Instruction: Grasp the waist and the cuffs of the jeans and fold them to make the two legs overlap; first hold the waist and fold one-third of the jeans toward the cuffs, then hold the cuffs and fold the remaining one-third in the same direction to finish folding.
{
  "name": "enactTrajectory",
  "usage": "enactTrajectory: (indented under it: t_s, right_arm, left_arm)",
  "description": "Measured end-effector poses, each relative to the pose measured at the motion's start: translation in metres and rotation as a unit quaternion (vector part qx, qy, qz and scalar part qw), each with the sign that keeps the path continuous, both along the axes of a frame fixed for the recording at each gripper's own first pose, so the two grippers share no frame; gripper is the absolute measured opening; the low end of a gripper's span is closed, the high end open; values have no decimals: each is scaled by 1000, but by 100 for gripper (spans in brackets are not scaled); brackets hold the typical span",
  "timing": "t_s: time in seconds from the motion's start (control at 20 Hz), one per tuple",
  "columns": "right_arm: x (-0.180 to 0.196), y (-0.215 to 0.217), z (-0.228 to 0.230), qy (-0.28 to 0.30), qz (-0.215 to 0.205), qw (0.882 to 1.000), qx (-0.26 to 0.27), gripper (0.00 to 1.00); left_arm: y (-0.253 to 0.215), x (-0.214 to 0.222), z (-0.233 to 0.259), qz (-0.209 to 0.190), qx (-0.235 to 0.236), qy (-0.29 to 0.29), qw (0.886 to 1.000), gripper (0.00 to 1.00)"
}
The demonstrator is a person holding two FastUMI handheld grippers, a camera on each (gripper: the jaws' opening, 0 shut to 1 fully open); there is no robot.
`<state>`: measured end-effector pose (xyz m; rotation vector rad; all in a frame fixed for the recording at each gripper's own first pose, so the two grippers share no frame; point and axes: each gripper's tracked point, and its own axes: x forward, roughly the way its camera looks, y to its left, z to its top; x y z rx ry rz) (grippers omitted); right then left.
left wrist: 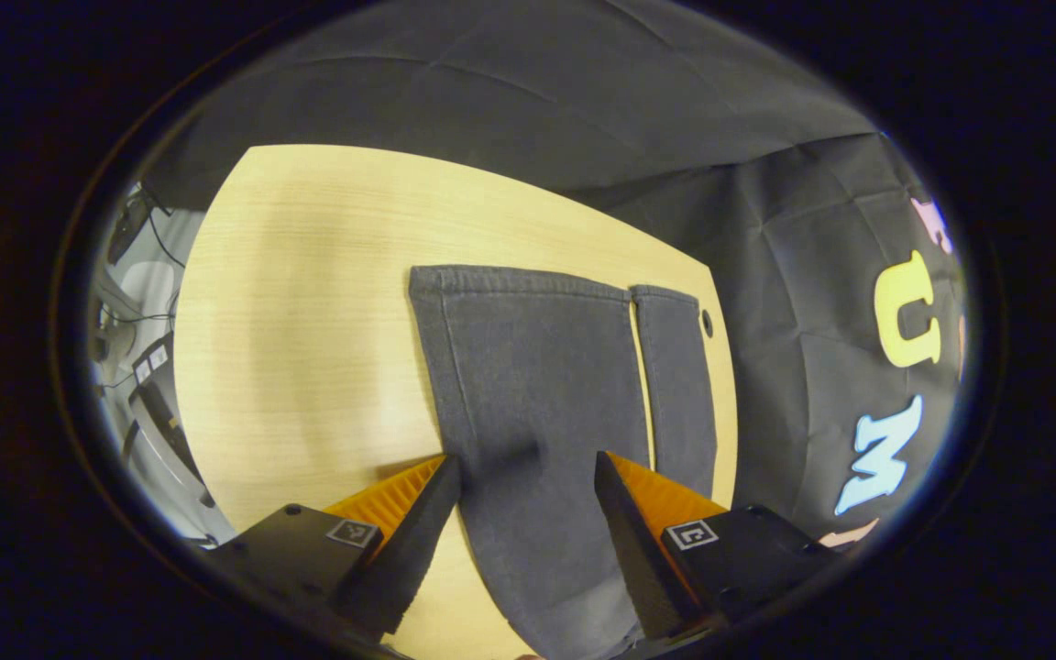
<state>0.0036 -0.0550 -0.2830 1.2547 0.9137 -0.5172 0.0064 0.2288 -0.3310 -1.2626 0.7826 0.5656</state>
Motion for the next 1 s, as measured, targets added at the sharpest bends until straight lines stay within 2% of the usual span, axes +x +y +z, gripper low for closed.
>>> enactTrajectory:
  t_s: [0.2, 0.3, 0.35, 0.45, 0.55, 0.6, 0.65, 0.75, 0.8, 0.9, 1.0]
  right_arm:
    - [26, 25, 7, -15, 30, 999, 8, 91]
    - [32, 30, 3, -2, 63, 998, -29, 89]
    - [31, 31, -1, 10, 77, 996, -50, 87]
    - [34, 35, -5, 22, 101, 992, -75, 66]
    - [34, 35, -6, 26, 110, 990, -84, 56]
    - [35, 33, -6, 22, 110, 990, -84, 47]
    - [36, 32, -6, 17, 109, 991, -79, 38]
    - [35, 30, -5, 3, 101, 993, -63, 28]
    - [35, 29, -5, -7, 91, 995, -48, 20]
    - [35, 29, -6, -27, 74, 997, -13, 10]
    - [35, 29, -6, -39, 64, 997, 16, 6]
  left_arm:
    - [-1, 6, 0, 1, -6, -7, 1000, 98]
    - [-2, 9, -1, 2, -11, -14, 1000, 93]
    - [-2, 10, 0, 4, -14, -19, 1000, 97]
    - [-4, 13, 0, 3, -19, -28, 999, 96]
    - [-6, 16, -2, 5, -28, -33, 999, 96]
    - [-7, 15, -3, 7, -34, -33, 999, 94]
    - [-7, 14, -6, 11, -41, -32, 999, 86]
    - [-10, 12, -14, 8, -44, -24, 999, 58]
    - [-11, 11, -18, 3, -41, -20, 999, 67]
    - [-9, 7, -22, -5, -38, -14, 999, 22]
    - [-9, 7, -24, -14, -44, -11, 999, 18]
